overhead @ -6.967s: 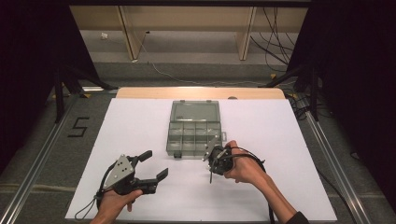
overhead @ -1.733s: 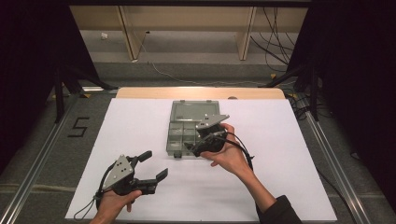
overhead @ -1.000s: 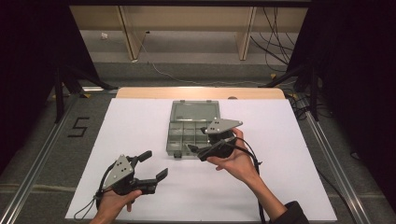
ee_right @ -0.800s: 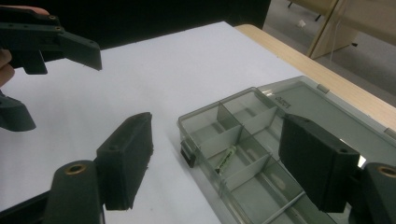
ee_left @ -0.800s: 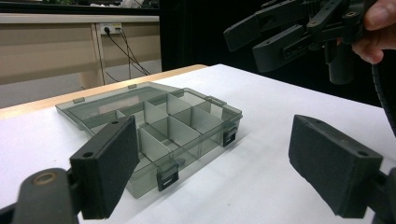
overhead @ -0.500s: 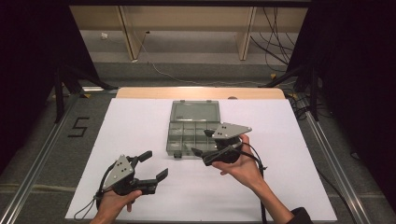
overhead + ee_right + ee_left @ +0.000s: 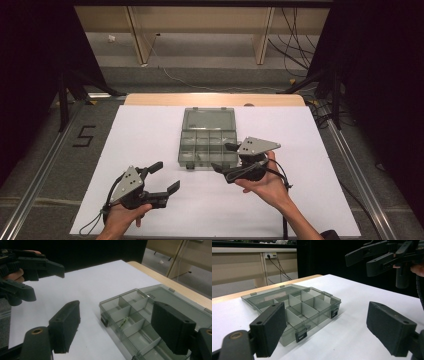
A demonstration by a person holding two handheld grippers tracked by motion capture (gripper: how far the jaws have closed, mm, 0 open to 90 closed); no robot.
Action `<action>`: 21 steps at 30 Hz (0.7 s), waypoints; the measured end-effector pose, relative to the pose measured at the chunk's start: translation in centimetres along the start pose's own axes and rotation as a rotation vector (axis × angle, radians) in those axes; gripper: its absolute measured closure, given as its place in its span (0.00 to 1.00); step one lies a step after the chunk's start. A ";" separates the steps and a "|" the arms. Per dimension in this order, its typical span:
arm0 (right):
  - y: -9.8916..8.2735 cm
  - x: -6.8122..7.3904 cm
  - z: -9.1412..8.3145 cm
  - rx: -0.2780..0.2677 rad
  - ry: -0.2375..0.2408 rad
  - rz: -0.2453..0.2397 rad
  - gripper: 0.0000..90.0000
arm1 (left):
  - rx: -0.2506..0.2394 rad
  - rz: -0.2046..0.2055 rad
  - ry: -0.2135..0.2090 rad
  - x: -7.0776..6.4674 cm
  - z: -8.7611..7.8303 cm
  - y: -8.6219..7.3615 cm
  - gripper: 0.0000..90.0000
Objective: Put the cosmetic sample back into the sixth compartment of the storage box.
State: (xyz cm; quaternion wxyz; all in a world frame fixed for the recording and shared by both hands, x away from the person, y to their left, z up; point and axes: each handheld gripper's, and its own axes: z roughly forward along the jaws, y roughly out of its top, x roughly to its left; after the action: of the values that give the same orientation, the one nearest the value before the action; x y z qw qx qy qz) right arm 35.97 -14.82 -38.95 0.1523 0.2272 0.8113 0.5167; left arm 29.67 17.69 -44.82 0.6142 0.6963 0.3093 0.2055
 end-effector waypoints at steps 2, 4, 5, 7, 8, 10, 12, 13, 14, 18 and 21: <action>-0.1 -0.1 -0.2 -0.013 -0.011 -0.010 0.27 | 0.000 0.001 0.000 0.0 0.0 0.0 0.18; -0.3 -0.1 -0.4 -0.013 -0.011 -0.003 0.25 | 0.000 0.000 -0.001 0.0 0.0 0.0 0.18; -0.4 -0.1 -0.5 -0.021 -0.012 -0.003 0.24 | 0.000 0.002 -0.001 0.0 0.0 0.0 0.18; -0.6 -0.1 -0.7 -0.027 -0.024 0.002 0.22 | 0.000 0.001 -0.001 0.0 0.0 0.0 0.18; -0.6 -0.2 -0.8 -0.028 -0.026 0.007 0.22 | 0.000 0.002 -0.001 0.0 0.0 0.0 0.18; -0.8 -0.2 -1.1 -0.026 -0.024 0.022 0.21 | 0.000 0.000 -0.002 -0.1 0.0 0.0 0.18; -0.9 -0.3 -1.3 -0.036 -0.030 0.030 0.21 | 0.001 0.002 -0.002 0.0 0.0 0.0 0.18; -1.0 -0.4 -1.5 -0.041 -0.033 0.037 0.21 | 0.000 0.002 -0.001 0.0 0.0 0.0 0.18; -1.1 -0.5 -1.7 -0.049 -0.049 0.022 0.21 | 0.001 0.001 -0.001 0.0 0.0 0.0 0.18; -1.4 -0.6 -2.0 -0.062 -0.056 0.029 0.21 | 0.000 0.002 -0.001 0.0 0.0 0.0 0.18; -1.7 -0.6 -2.3 -0.076 -0.057 0.036 0.21 | 0.000 0.002 -0.001 0.0 0.0 0.0 0.18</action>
State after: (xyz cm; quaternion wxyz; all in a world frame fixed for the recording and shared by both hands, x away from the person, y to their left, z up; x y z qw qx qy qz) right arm 34.97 -17.52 -39.56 0.1745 0.2503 0.7823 0.5430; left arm 29.65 17.66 -44.81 0.6142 0.6966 0.3083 0.2060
